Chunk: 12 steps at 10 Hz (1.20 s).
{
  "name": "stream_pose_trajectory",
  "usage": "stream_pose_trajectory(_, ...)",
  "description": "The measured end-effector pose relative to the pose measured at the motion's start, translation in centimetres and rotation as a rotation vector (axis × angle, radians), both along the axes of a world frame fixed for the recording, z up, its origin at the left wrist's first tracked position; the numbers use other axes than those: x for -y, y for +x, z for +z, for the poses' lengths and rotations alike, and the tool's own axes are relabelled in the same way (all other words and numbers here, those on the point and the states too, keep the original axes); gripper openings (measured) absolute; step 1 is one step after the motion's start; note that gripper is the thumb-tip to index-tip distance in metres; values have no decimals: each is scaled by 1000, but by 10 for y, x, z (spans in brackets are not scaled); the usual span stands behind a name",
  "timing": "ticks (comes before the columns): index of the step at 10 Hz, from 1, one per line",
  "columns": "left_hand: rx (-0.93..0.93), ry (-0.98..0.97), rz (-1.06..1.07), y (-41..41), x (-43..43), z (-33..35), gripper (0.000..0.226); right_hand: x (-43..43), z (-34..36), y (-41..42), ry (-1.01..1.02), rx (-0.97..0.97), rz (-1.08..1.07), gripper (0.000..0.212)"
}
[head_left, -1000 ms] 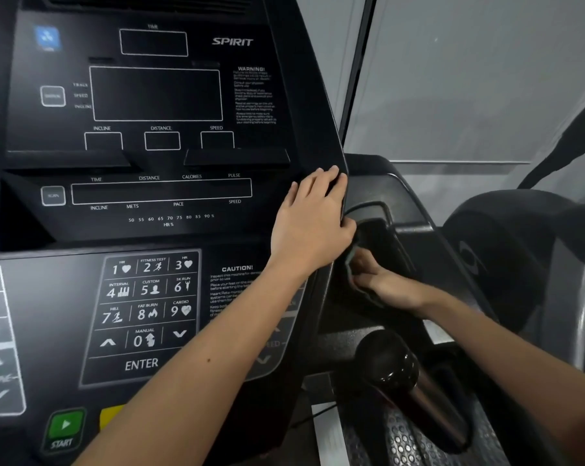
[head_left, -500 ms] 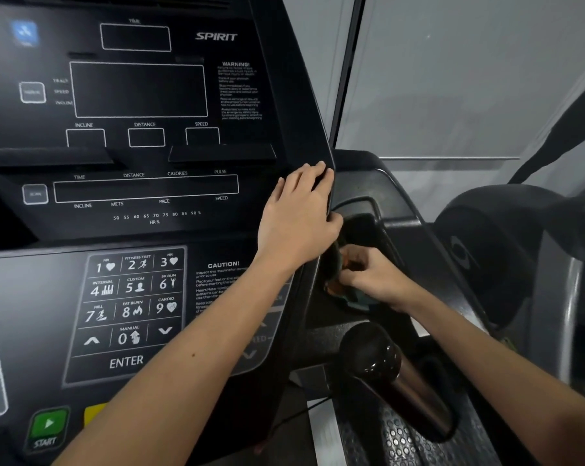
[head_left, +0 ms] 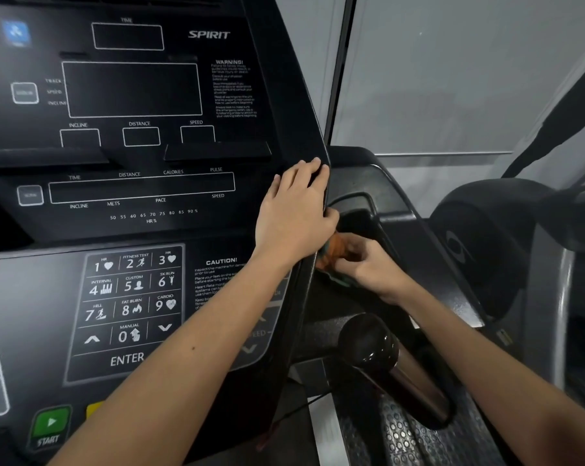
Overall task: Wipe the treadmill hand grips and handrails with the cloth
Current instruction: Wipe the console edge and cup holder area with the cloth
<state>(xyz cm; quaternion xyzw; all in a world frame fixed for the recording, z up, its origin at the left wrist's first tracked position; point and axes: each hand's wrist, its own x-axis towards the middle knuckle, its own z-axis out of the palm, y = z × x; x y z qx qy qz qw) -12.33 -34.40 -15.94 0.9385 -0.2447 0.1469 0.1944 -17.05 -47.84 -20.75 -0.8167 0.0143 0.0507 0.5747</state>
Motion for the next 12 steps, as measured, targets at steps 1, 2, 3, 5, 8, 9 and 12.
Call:
stream_pose_trajectory(1,-4,7,2,0,0,0,61,2,4,-3,-35,-33,-6,19)
stream_pose_trajectory(2,3,5,-1,1,0,-1,62,-1,2,1,-8,-42,-37,21)
stream_pose_trajectory(3,4,-2,-4,1,0,-1,62,-6,-2,9,21,-113,-45,56)
stream_pose_trajectory(5,9,-17,-3,2,0,-1,61,0,-9,7,-162,-59,52,38)
stream_pose_trajectory(8,-24,-10,-21,2,-2,-2,62,49,23,-12,-1379,75,440,28)
stream_pose_trajectory(9,-28,-11,-19,2,-2,-2,62,57,15,1,-1496,94,405,45)
stream_pose_trajectory(12,-30,-15,-14,2,-2,-1,61,48,10,-22,-1318,132,223,61)
